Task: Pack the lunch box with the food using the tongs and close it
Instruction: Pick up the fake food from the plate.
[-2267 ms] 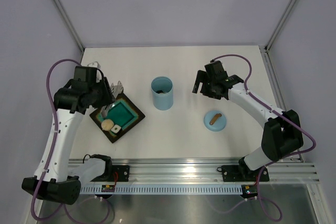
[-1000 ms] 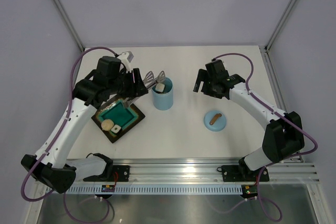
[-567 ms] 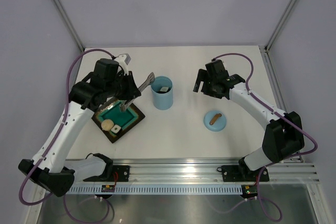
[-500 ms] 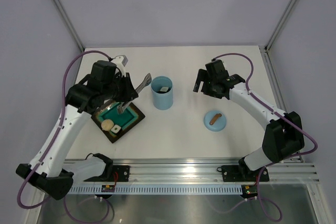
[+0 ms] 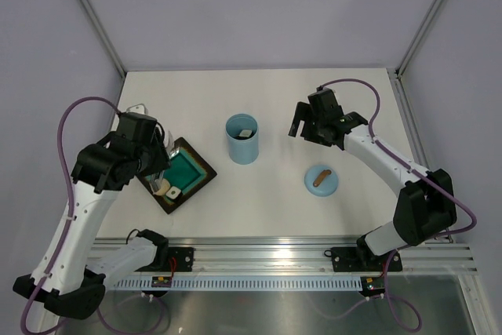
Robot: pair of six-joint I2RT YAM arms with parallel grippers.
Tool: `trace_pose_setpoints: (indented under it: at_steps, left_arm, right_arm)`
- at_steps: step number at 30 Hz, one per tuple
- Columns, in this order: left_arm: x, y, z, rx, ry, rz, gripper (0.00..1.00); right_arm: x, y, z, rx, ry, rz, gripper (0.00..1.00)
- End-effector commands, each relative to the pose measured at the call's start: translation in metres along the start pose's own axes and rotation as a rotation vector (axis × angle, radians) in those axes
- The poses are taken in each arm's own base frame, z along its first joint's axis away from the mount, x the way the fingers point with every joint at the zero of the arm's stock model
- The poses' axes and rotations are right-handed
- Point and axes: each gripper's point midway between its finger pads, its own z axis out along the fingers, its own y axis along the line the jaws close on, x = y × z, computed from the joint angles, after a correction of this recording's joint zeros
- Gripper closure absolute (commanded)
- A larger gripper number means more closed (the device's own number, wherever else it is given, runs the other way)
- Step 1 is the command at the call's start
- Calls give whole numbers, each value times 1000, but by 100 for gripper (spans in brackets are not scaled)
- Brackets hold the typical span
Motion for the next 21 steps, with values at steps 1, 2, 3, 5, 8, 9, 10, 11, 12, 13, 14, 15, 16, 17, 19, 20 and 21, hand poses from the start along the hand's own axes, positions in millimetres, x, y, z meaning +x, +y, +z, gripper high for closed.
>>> trace_pose_setpoints:
  at_steps: [1, 2, 3, 5, 8, 9, 10, 11, 12, 13, 14, 15, 16, 17, 19, 20, 21]
  left_arm:
    - [10, 41, 3, -219, 15, -70, 55]
    - [12, 42, 5, -234, 20, -77, 54]
    - [14, 44, 7, -244, 28, -77, 49]
    - [22, 46, 14, -264, 55, -73, 47]
    - [30, 45, 22, -264, 83, -67, 46]
    - [31, 45, 24, -265, 88, -68, 46]
    - [33, 46, 25, -268, 94, -67, 46]
    - [35, 46, 27, -272, 102, -65, 46]
    - [38, 48, 28, -282, 112, -61, 46]
    - [40, 50, 30, -291, 119, -58, 46]
    - [41, 51, 29, -299, 119, -59, 46]
    - [44, 54, 29, -314, 133, -54, 46]
    - [44, 56, 29, -323, 135, -54, 46]
    - [45, 58, 28, -335, 136, -53, 46]
    - [50, 63, 27, -352, 147, -49, 46]
    - [52, 64, 26, -356, 155, -46, 46]
    - [54, 65, 26, -361, 163, -43, 46]
  right_arm:
    - [-10, 9, -14, -49, -54, -14, 10]
    - [-10, 9, -14, -51, -54, -16, 10]
    - [-10, 9, -15, -53, -57, -16, 10]
    - [-9, 8, -16, -54, -58, -15, 10]
    - [-9, 8, -18, -60, -63, -14, 10]
    - [-9, 8, -18, -59, -64, -14, 10]
    - [-8, 7, -18, -59, -62, -14, 10]
    - [-8, 7, -18, -58, -63, -14, 10]
    - [-6, 6, -18, -56, -60, -14, 10]
    - [-6, 5, -18, -56, -60, -13, 10]
    - [-6, 6, -18, -56, -61, -14, 10]
    - [-6, 6, -18, -56, -60, -13, 10]
    - [-5, 5, -17, -55, -57, -13, 10]
    - [-6, 6, -17, -56, -58, -15, 10]
    - [-6, 7, -17, -58, -58, -13, 9]
    - [-6, 7, -16, -61, -57, -15, 10]
    - [-6, 8, -16, -63, -55, -15, 10]
